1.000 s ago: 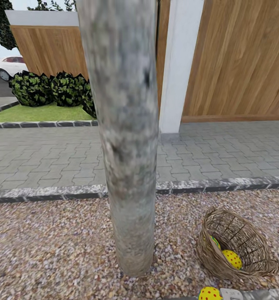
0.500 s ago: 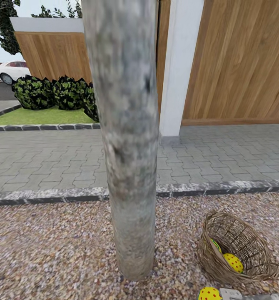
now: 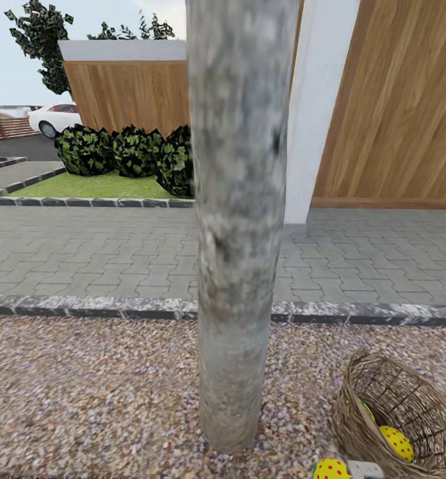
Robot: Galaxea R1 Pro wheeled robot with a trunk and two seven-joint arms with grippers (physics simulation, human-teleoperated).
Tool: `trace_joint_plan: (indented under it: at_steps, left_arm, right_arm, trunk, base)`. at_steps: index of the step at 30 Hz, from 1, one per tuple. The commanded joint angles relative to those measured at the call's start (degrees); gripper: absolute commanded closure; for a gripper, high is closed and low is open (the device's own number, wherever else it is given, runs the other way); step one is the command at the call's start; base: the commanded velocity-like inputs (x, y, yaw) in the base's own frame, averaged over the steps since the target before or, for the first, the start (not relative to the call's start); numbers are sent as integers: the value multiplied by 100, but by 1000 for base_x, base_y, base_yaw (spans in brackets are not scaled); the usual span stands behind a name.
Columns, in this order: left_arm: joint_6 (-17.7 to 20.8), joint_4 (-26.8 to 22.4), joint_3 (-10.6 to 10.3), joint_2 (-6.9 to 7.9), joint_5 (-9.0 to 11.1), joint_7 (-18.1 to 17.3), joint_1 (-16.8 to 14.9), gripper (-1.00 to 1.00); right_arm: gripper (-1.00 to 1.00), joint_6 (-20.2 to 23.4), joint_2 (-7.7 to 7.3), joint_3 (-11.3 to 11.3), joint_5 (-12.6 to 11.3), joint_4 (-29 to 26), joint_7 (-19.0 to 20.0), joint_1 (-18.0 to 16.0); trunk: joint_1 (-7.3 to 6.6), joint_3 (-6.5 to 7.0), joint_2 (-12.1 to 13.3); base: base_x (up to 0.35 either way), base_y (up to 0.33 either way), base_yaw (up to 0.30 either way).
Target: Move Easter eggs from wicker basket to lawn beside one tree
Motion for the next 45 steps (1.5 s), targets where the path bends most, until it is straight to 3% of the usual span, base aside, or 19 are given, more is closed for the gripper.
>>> trace_joint_plan:
  at_steps: [1,12,16,25,26,30,36,37,45]
  left_arm:
    - [17,14,44,2,21,-18,-8,-100]
    - [6,14,41,19,19,-16,-8,-100]
    - [-231,22,39,12,25,-18,-1,-100]
    - [-265,23,37,18,28,-19,4,-100]
    - [-232,-11,71,51,62,-52,13,-100]
    - [-363,-58,-61,-80,-68,79,24,-100]
    - [-555,-250,-216,-243,-218,272,36,-100]
    - [-749,-786,-214,-243,-217,280,36,-100]
    - [-751,-787,-199,-218,-206,275,36,-100]
  right_arm:
    - [100,-20,-2,43,-61,6,27,-3]
    - [100,-2,-2,43,-68,34,27,-3]
    - [100,-2,-2,43,-69,35,27,-3]
    - [100,9,-2,43,-64,57,27,-3]
    - [100,26,32,76,-43,23,60,-36]
    - [100,-6,64,1,-41,48,81,-167]
    - [100,7,259,16,6,-143,56,-284]
    - [100,7,492,16,8,-142,44,-284]
    - [100,11,508,13,0,-124,52,-284]
  trunk:
    - [0,3,-2]
    - [0,44,-2]
    - [0,44,-2]
    - [0,44,-2]
    - [0,44,-2]
    - [0,44,-2]
    - [0,44,-2]
    - [0,44,-2]
    - [0,44,-2]
  base:
    - [0,0,211]
    - [0,20,107]
    - [0,36,0]
    - [0,189,0]
    - [0,0,0]
    - [0,0,0]
    - [-65,-32,40]
    - [-268,-213,267]
    - [-141,-109,186]
